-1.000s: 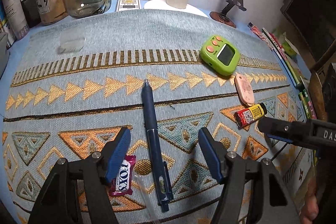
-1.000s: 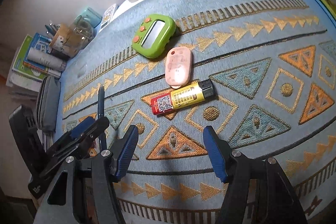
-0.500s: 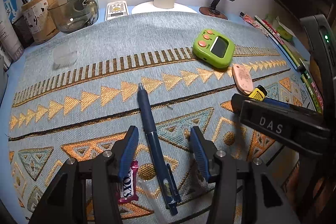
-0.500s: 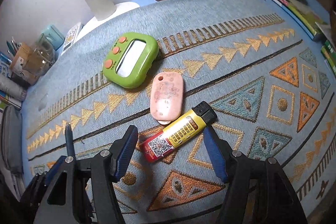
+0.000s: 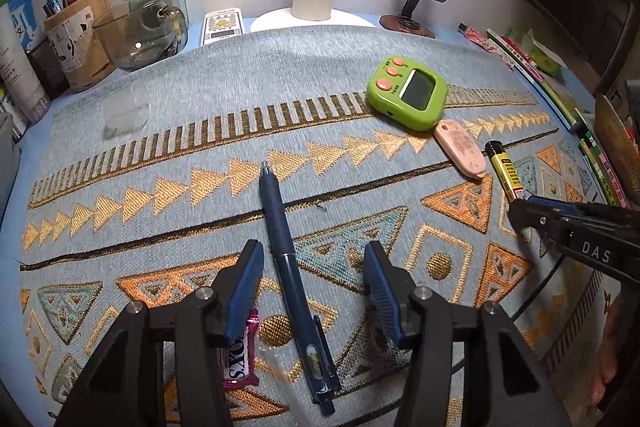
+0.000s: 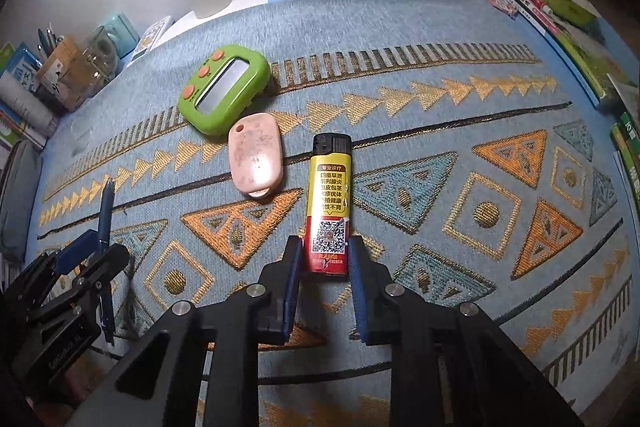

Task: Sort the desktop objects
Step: 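Grasp the dark blue pen with the left tool while the right tool grasps the yellow lighter, then carry the blue pen with the left tool while the right tool carries the lighter to the plate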

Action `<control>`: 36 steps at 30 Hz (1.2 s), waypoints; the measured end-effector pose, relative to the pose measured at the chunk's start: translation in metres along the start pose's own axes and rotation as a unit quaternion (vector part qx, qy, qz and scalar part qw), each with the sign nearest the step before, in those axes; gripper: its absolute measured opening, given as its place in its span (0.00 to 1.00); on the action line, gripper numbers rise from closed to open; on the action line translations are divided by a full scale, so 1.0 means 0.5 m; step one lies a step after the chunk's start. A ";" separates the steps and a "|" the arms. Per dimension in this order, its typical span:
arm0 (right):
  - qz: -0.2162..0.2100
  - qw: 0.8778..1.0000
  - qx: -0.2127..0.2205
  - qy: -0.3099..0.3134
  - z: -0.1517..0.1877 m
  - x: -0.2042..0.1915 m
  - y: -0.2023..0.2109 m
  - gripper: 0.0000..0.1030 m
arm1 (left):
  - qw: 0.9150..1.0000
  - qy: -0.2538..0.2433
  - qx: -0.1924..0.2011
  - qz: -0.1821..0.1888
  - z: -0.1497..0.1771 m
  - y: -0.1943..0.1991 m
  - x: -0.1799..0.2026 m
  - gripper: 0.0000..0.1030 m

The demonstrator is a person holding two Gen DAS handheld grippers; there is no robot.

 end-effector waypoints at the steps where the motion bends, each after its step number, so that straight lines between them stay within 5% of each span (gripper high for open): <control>1: 0.004 1.000 -0.001 0.007 0.001 -0.002 0.000 0.25 | 1.000 -0.006 0.003 -0.007 0.000 0.001 0.003 0.47; 4: 0.016 1.000 0.008 0.020 -0.004 -0.010 -0.002 0.41 | 0.999 -0.023 0.012 -0.030 0.000 0.002 0.010 0.47; 7: 0.026 0.999 0.019 0.019 -0.015 -0.014 -0.007 0.41 | 0.999 -0.012 0.019 -0.031 -0.001 0.004 0.006 0.44; 10: 0.044 0.998 0.023 0.032 -0.022 -0.012 -0.020 0.39 | 0.999 -0.015 0.024 -0.033 -0.002 0.009 0.006 0.09; 13: 0.039 0.998 0.024 0.050 -0.021 -0.022 -0.016 0.23 | 0.999 -0.013 0.020 -0.034 -0.001 0.013 0.009 0.08; 27: -0.042 0.999 0.020 0.017 -0.009 0.032 0.062 0.23 | 0.999 -0.011 0.035 -0.024 -0.027 0.101 0.097 0.08; 36: -0.082 0.995 0.048 -0.019 -0.030 0.125 0.196 0.23 | 0.998 -0.020 0.058 0.005 -0.075 0.176 0.222 0.08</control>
Point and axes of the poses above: each gripper's, at about its wrist camera, not at the fingertips, and y roughly against the way its jaws point, x to its right, z to its underside, the point moved 8 cm from there along -y, roughly the way its jaws point, and after that the axes turned 2 degrees about -z, right-handed, at the moved point
